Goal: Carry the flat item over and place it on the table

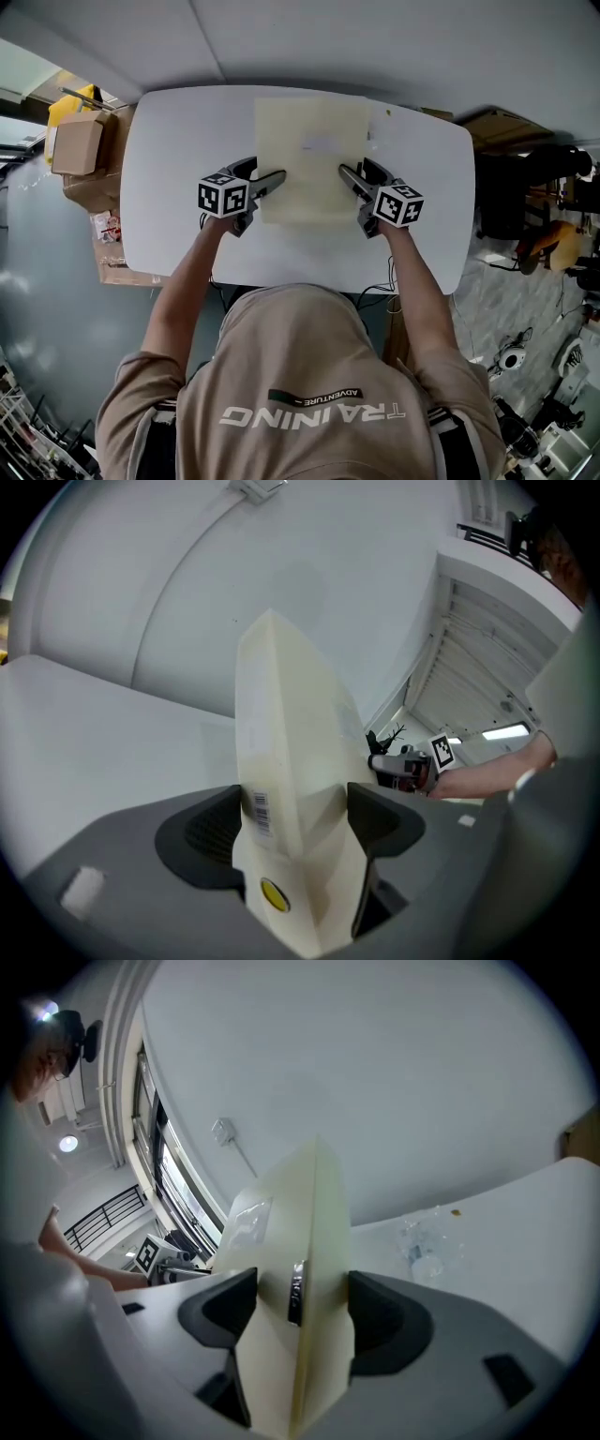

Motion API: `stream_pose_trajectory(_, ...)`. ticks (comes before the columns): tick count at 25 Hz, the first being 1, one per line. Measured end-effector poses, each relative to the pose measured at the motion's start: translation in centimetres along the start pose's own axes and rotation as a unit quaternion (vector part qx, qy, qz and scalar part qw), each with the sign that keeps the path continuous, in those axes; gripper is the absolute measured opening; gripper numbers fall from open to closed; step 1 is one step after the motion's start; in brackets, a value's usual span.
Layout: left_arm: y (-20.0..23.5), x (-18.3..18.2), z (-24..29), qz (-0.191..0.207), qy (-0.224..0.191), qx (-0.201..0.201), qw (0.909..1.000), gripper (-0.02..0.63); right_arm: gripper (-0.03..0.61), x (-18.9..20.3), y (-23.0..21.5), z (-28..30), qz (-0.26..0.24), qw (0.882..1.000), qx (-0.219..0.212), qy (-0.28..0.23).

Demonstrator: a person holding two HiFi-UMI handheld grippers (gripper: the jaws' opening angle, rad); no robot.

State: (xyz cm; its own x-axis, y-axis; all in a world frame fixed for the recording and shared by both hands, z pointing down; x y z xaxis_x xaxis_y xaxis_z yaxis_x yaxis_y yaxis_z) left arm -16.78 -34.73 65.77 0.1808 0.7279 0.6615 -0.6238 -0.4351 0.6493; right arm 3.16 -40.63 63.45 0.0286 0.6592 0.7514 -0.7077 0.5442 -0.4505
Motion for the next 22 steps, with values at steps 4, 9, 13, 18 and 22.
stream_pose_trajectory(4, 1.7, -0.3, 0.7, -0.036, 0.008, 0.004, 0.9993, 0.354, 0.284, 0.0, -0.9, 1.7, 0.023, 1.0, 0.005, 0.008)
stream_pose_trajectory(9, 3.9, -0.4, 1.6, -0.072, 0.016, 0.015, 0.9972, 0.354, 0.284, 0.5, -2.4, 3.4, 0.047, 0.999, 0.009, 0.025)
stream_pose_trajectory(13, 5.2, -0.4, 2.6, -0.104, 0.02, 0.026, 0.994, 0.354, 0.284, 1.2, -3.3, 4.6, 0.059, 0.997, 0.014, 0.048)
stream_pose_trajectory(18, 6.4, -0.6, 3.4, -0.129, 0.023, 0.03, 0.9909, 0.354, 0.284, 1.3, -4.2, 5.7, 0.077, 0.995, 0.012, 0.063)
stream_pose_trajectory(22, 7.0, -0.4, 3.8, -0.151, 0.028, 0.031, 0.9877, 0.354, 0.284, 1.7, -5.0, 6.1, 0.087, 0.994, 0.02, 0.071)
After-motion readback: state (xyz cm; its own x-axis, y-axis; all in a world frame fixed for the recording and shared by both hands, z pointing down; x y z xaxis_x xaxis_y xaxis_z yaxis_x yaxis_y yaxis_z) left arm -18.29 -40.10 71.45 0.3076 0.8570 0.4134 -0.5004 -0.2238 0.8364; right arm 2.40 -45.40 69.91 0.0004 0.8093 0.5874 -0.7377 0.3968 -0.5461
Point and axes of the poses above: the fingertips, and each gripper's own axes: z forward along the fingers, y to its left, x out of its underside, the point moved 2 cm from there along -z, backward along the fingers, and after that the axes turned 9 degrees about x, right-handed, at the moved point
